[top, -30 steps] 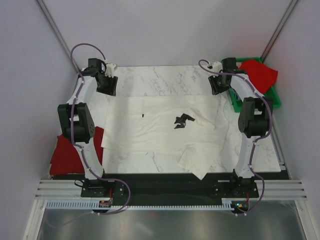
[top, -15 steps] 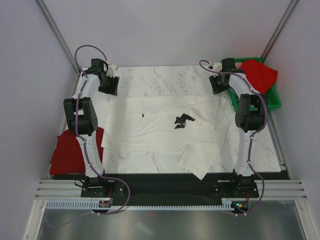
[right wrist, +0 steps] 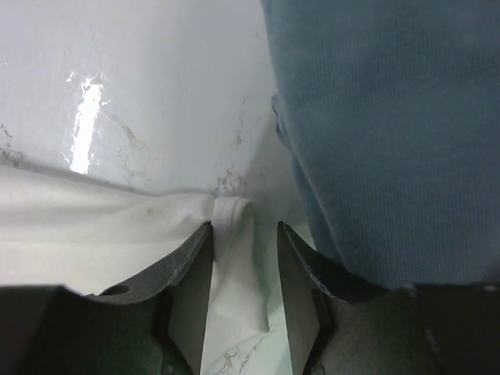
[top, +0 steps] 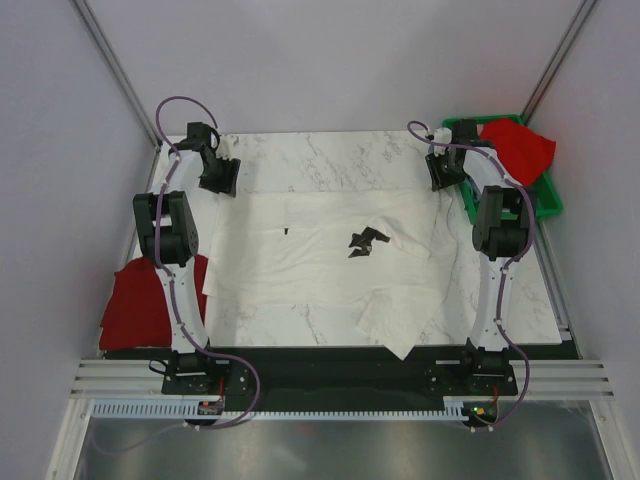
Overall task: Fold and stack the t-shirts
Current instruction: Fold the tshirt
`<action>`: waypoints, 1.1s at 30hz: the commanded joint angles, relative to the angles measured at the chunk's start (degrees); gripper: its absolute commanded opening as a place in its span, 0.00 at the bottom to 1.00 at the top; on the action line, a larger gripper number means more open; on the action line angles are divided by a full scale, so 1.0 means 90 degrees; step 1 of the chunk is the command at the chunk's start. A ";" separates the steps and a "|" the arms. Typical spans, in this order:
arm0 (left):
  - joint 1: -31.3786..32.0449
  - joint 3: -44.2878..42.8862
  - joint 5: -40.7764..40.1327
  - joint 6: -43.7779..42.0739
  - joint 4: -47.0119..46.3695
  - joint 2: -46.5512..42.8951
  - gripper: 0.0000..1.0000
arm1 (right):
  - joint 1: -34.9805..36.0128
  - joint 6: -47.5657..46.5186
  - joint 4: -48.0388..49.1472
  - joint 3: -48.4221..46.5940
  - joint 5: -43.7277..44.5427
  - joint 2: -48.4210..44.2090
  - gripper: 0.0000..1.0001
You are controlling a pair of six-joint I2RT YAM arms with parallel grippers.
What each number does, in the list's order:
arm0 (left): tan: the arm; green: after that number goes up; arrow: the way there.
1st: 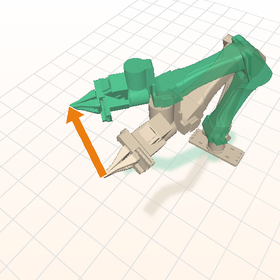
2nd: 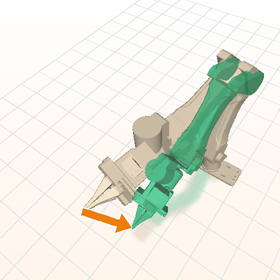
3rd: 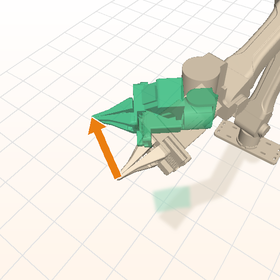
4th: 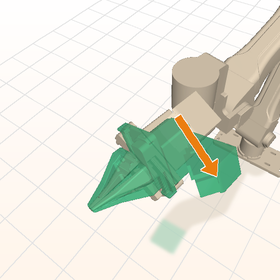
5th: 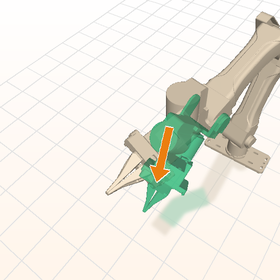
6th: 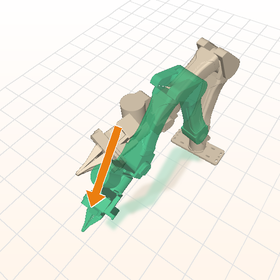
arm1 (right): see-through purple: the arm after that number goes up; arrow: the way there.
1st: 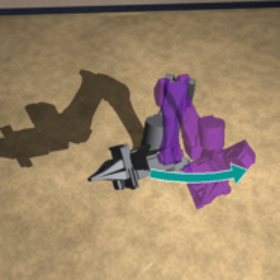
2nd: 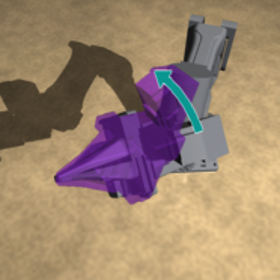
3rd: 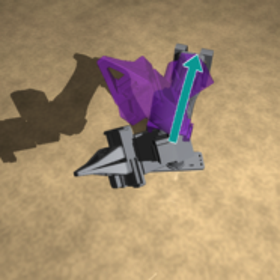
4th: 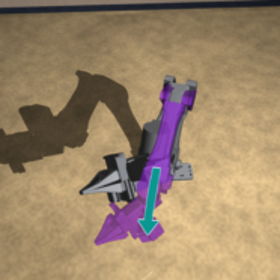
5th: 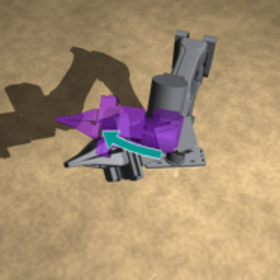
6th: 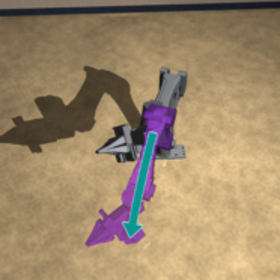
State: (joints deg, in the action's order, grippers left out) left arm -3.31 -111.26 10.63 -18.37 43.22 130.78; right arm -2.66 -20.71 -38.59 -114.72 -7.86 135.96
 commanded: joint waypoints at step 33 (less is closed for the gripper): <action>-0.0071 -0.0362 -0.0488 -0.0196 -0.0144 0.0138 0.02 | -0.0066 -0.0101 -0.0126 -0.0290 -0.0816 0.0070 0.00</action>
State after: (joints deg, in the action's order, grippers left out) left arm -3.27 -114.28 7.62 -19.20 42.87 135.31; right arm -2.92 -20.82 -38.20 -115.81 -13.82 137.34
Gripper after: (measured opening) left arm 0.041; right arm 0.018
